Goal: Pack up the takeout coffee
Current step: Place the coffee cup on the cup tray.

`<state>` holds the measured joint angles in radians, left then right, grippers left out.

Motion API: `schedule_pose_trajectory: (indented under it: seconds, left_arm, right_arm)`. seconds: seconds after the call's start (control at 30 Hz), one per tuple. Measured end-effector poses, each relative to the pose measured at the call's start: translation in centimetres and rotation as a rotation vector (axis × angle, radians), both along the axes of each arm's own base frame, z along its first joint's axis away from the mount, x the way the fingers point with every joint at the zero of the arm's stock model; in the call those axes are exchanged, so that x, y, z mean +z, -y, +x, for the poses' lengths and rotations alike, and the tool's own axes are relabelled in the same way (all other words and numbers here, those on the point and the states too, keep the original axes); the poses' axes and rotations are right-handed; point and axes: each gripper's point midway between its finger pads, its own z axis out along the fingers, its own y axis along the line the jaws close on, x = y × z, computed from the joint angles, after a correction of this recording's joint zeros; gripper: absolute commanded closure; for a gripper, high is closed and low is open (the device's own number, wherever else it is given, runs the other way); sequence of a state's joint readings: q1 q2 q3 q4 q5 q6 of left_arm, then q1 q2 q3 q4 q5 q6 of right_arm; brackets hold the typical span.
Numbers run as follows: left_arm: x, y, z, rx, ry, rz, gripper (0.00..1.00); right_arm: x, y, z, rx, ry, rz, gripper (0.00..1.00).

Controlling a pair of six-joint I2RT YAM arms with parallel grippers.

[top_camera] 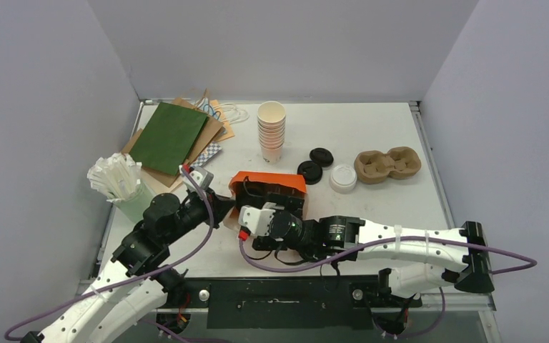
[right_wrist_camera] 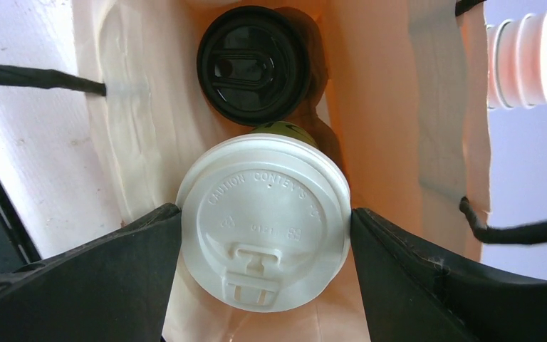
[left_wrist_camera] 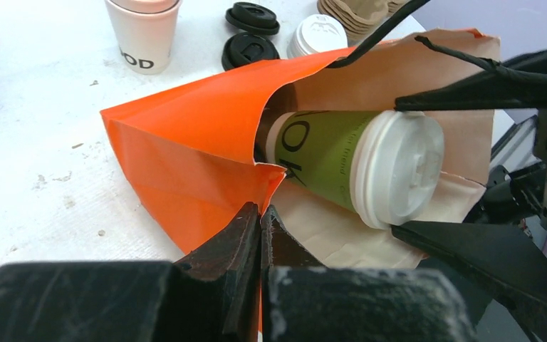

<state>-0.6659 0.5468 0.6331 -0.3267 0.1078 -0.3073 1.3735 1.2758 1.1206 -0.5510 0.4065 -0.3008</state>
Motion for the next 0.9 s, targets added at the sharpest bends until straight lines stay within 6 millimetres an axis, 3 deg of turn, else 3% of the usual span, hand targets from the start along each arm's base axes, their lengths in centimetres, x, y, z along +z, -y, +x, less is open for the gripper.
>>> schedule_pose_trajectory:
  seconds: [0.2, 0.47, 0.9]
  left_arm:
    - [0.3, -0.7, 0.2, 0.043, 0.002, -0.009, 1.00]
    - [0.0, -0.7, 0.3, 0.053, -0.012, -0.004, 1.00]
    - [0.0, -0.9, 0.7, 0.088, -0.041, -0.007, 1.00]
  right_arm:
    - [0.4, -0.7, -0.5, 0.026, 0.096, -0.079, 0.54]
    - [-1.0, -1.3, -0.1, 0.042, 0.146, -0.228, 0.53]
    - [-1.7, -1.5, -0.5, 0.058, 0.178, -0.311, 0.55]
